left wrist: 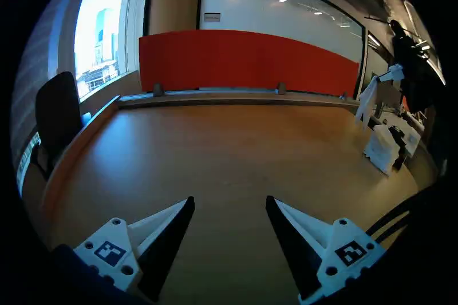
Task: Fold towel
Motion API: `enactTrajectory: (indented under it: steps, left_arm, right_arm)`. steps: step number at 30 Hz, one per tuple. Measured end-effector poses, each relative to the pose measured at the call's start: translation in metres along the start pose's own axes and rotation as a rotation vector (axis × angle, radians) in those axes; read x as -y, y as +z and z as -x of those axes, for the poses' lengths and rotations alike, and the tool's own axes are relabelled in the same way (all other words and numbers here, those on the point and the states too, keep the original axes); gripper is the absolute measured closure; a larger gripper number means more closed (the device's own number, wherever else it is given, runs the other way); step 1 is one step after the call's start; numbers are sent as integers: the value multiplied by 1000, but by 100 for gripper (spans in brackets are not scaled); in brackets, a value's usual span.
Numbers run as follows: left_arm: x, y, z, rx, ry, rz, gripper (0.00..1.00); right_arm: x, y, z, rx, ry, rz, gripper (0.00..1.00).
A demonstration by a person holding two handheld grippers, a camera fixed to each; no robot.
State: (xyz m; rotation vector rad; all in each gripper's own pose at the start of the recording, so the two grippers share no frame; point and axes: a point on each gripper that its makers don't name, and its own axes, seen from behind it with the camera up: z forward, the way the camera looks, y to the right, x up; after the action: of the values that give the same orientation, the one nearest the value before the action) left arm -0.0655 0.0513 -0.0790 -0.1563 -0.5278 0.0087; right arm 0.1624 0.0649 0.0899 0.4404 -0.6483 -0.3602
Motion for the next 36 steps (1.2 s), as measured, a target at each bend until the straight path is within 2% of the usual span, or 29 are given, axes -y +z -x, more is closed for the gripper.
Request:
enactTrajectory:
  steps: [8, 15, 27, 36]
  left_arm:
    - [-4, 0, -3, 2, 6, -3, 8]
    - [-9, 1, -4, 6, 18, -4, 8]
    - [-21, 3, -6, 11, 31, 3, 8]
    - [-26, 4, -8, 12, 40, 9, 8]
  right_arm:
    - [-43, -10, 13, 30, 4, 50, 95]
    - [-66, -13, 22, 41, 20, 72, 95]
    - [-92, -17, 42, 74, 36, 93, 95]
    - [-98, -25, 55, 80, 55, 104, 95]
